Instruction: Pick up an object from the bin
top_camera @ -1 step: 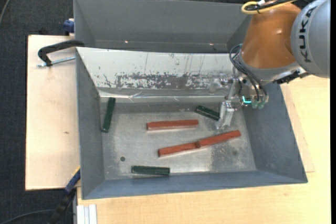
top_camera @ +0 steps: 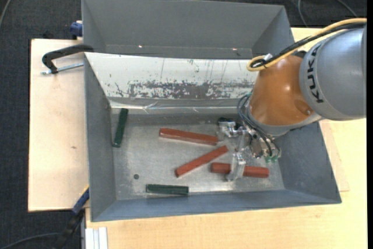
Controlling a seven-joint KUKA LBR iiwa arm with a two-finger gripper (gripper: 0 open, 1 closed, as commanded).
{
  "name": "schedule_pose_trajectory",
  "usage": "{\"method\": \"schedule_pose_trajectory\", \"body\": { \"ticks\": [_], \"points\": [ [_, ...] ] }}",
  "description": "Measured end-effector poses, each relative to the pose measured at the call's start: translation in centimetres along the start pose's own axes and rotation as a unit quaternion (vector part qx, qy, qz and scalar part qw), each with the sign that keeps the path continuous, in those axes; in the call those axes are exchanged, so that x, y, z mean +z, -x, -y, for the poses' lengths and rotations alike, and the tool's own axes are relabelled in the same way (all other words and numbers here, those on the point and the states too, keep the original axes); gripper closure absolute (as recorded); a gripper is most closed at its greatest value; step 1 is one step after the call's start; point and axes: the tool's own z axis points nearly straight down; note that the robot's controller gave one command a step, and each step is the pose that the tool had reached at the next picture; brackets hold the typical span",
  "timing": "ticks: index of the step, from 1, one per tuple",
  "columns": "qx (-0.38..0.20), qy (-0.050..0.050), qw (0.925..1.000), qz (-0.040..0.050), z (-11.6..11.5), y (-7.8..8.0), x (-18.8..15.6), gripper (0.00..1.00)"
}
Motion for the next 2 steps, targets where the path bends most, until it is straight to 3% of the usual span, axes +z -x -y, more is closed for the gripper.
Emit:
{"method": "schedule_pose_trajectory", "body": {
  "ticks": [1,2],
  "points": [
    [0.000,-0.001,1.0000,0.0052,0.1,0.4,-0.4,1.00],
    [0.001,-0.002,0.9999,0.0128,0.1,-0.2,-16.8,1.00]
  ]
}}
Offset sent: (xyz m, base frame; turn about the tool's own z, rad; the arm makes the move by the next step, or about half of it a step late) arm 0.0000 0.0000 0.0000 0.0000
